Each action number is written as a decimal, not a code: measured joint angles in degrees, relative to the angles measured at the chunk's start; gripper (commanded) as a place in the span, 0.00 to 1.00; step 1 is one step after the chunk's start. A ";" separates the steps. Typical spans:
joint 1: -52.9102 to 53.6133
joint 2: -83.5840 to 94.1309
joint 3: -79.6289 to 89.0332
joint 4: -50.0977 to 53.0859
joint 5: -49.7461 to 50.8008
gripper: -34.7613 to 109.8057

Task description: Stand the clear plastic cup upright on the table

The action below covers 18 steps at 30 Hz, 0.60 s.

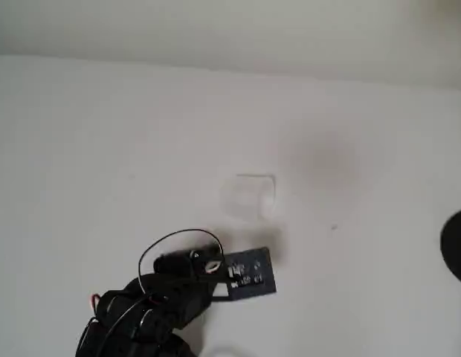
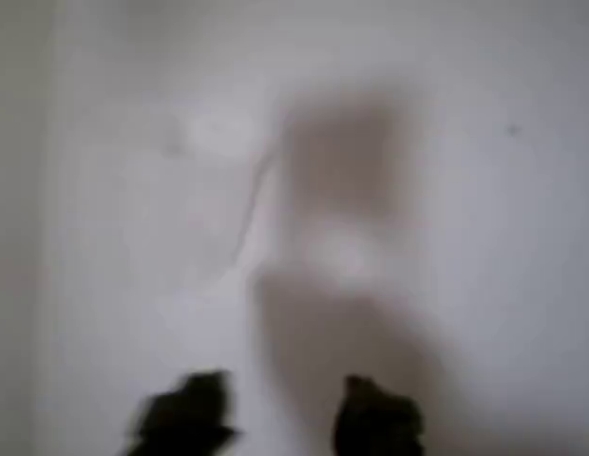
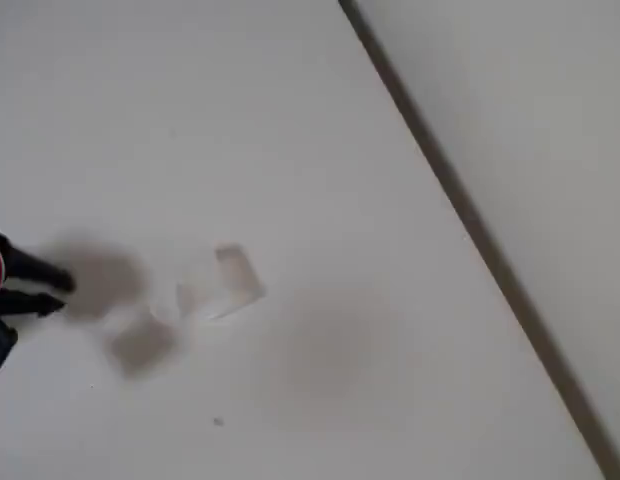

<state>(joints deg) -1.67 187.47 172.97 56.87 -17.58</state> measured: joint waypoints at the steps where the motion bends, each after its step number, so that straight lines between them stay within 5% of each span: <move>1: -0.97 -1.32 -0.88 -1.49 0.70 0.55; 8: -2.46 -37.71 -21.62 -4.31 8.61 0.70; 18: 1.32 -96.15 -67.24 8.88 15.73 0.71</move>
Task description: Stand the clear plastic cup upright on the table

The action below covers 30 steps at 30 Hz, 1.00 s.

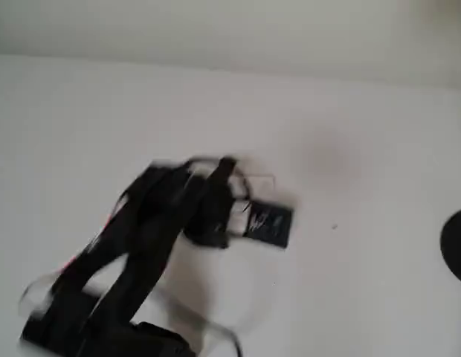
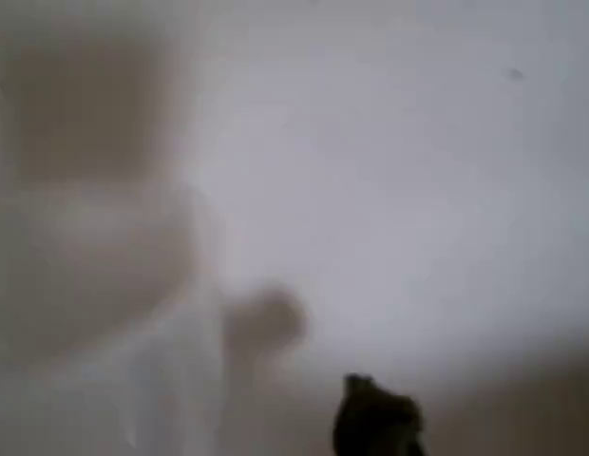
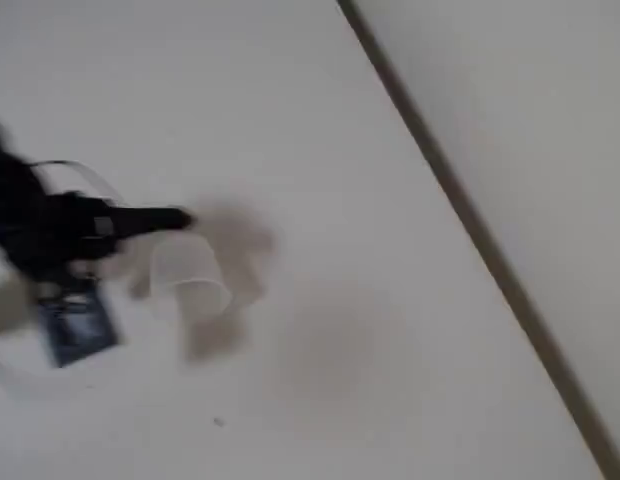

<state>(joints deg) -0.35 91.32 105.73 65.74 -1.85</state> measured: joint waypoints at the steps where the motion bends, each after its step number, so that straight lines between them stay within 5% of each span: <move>1: 0.44 -4.04 -3.43 0.53 0.18 0.68; 7: 2.11 -19.07 -17.84 3.52 0.88 0.39; 12: 2.64 -21.80 -23.82 4.57 0.79 0.27; 20: 2.64 -17.67 -24.87 5.98 -4.13 0.26; 30: -1.49 13.54 -20.39 1.41 -29.44 0.27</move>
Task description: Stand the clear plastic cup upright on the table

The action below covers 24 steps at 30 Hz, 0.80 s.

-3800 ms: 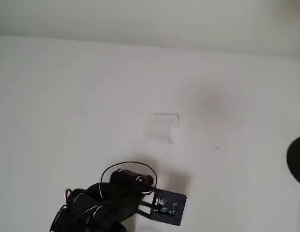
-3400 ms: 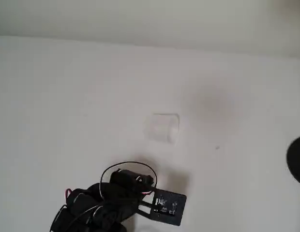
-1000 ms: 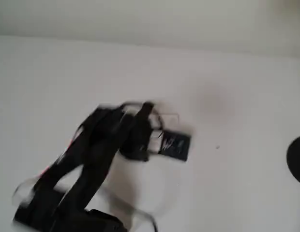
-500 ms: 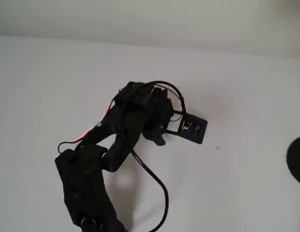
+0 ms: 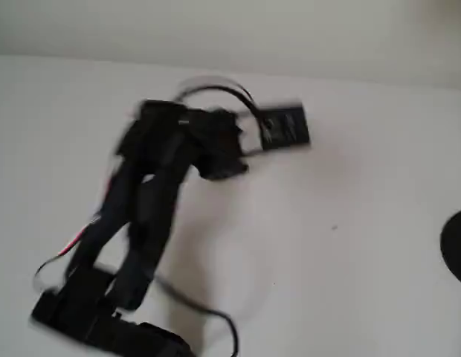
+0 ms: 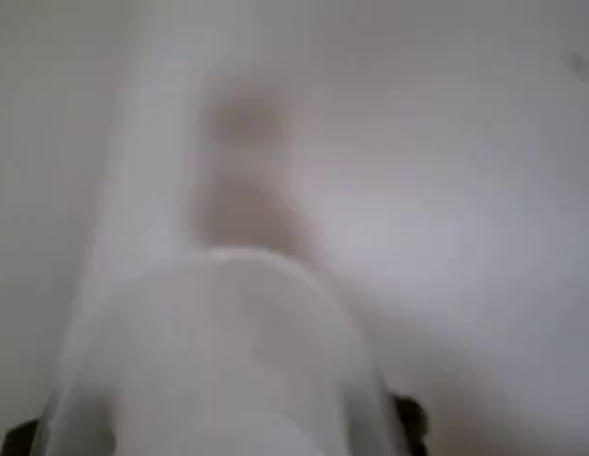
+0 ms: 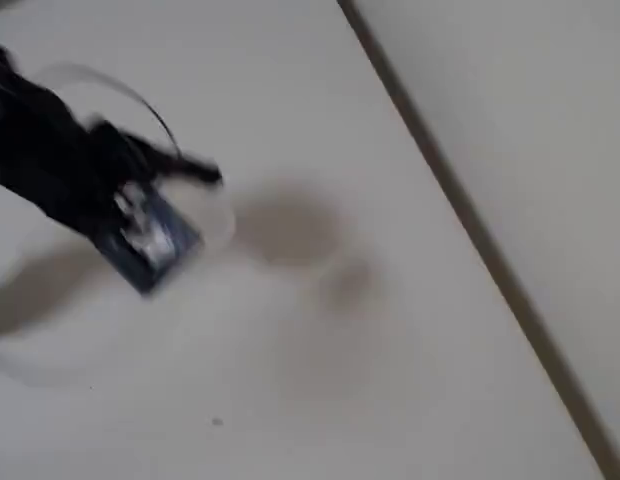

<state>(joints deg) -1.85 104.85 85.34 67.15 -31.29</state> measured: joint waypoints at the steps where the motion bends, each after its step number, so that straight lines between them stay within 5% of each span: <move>1: -0.44 2.81 2.11 -1.67 -2.37 0.27; 7: -0.79 21.36 25.66 -28.39 -20.21 0.31; 12: 1.85 28.13 62.31 -66.88 -39.73 0.32; 17: 3.87 13.54 78.75 -99.76 -48.78 0.37; 24: 6.59 -32.26 74.00 -145.55 -54.76 0.61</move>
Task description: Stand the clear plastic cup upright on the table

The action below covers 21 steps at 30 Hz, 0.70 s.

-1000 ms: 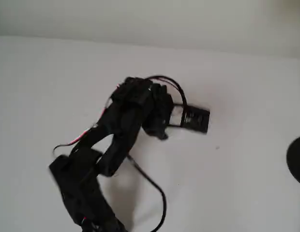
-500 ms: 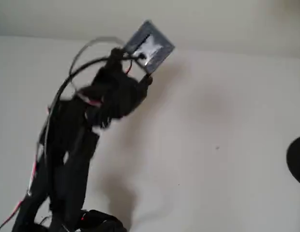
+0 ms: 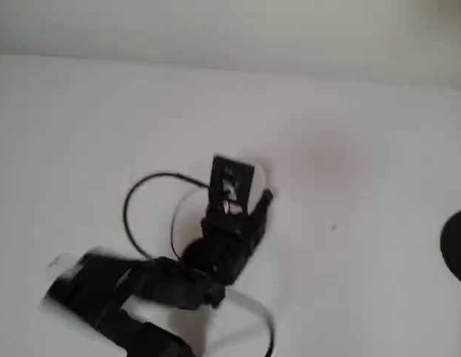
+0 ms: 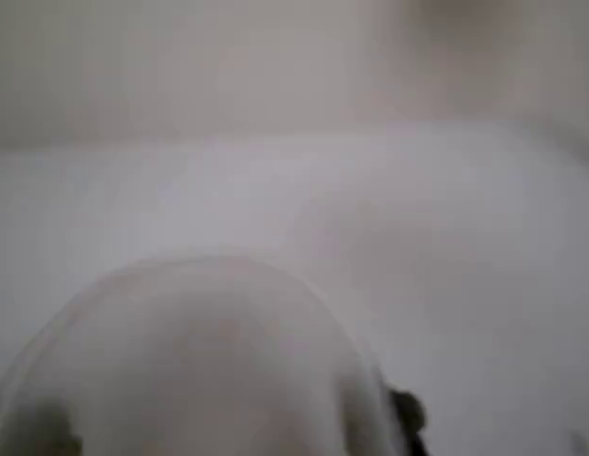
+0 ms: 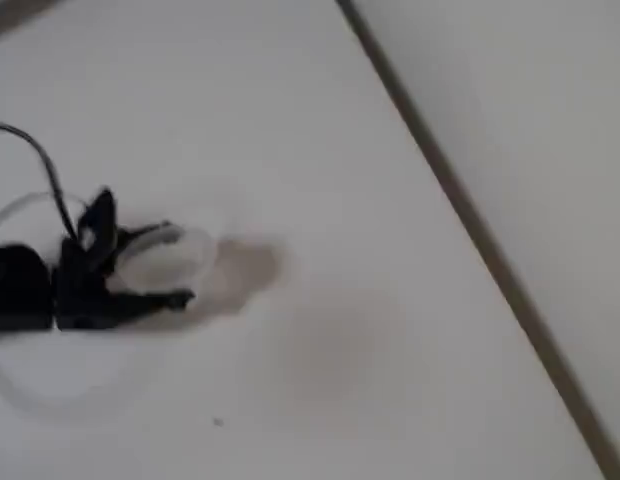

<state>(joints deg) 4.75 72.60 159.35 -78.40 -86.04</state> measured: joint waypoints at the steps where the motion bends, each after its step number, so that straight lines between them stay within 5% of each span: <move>1: 0.18 -7.12 -1.23 -6.15 -0.88 0.63; 6: 0.70 -28.48 -10.28 -19.16 -4.48 0.72; 11: 0.97 -26.28 -10.46 -16.96 -6.42 0.76; 16: 2.37 -7.91 -4.04 -1.23 -4.22 0.76; 21: 3.52 26.37 -1.41 36.83 6.50 0.76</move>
<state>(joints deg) 8.26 98.96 157.94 -41.57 -79.54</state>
